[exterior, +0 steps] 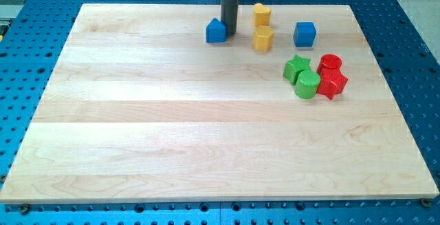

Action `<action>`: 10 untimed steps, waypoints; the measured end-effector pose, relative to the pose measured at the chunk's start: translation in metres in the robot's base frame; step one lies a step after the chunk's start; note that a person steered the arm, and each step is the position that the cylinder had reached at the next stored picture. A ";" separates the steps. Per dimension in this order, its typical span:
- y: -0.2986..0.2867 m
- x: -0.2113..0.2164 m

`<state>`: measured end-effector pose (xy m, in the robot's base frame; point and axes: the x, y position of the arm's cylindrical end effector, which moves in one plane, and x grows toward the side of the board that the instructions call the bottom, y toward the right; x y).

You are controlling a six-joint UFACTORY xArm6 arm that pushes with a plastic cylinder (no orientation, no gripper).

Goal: Push the triangle towards top left of the board

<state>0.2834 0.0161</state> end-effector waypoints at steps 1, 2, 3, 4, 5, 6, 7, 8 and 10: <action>-0.025 0.020; -0.118 0.016; -0.100 0.025; -0.133 0.014; -0.179 0.019; -0.191 0.041; -0.209 -0.006; -0.207 -0.013; -0.169 -0.046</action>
<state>0.2372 -0.1529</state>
